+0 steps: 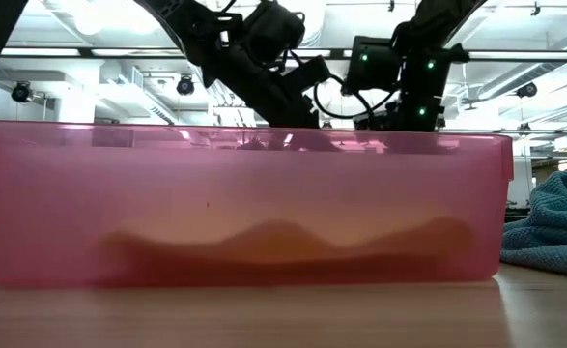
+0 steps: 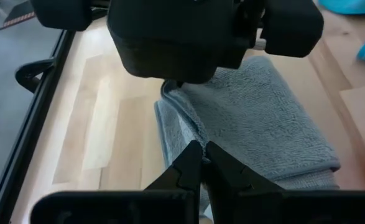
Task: Fold microfiber towels
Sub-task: Fold the gray microfiber cloth, then put the gray microfiber cloth into the pink bin
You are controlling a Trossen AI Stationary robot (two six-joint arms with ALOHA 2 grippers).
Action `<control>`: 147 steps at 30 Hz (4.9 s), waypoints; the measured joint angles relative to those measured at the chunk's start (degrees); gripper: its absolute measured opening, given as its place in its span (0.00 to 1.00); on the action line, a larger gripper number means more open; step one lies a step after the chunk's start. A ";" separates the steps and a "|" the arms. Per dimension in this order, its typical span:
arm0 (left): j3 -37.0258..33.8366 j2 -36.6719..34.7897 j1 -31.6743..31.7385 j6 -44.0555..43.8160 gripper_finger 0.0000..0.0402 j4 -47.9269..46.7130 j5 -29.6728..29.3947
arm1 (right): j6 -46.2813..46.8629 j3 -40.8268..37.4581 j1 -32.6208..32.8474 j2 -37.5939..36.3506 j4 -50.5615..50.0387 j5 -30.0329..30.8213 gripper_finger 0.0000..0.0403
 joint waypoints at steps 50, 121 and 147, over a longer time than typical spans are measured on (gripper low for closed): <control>-2.60 -11.90 -6.50 -0.07 0.35 -4.02 -11.20 | 40.04 -7.97 -5.11 -17.21 1.28 -9.66 0.57; -12.63 -35.60 -10.27 -0.09 0.35 -2.78 -20.46 | 53.55 -22.64 2.60 -35.48 40.15 -16.37 0.03; -12.63 -37.32 -25.57 -3.10 0.35 -2.73 -28.56 | 69.53 -0.71 31.35 -7.71 53.29 3.01 0.03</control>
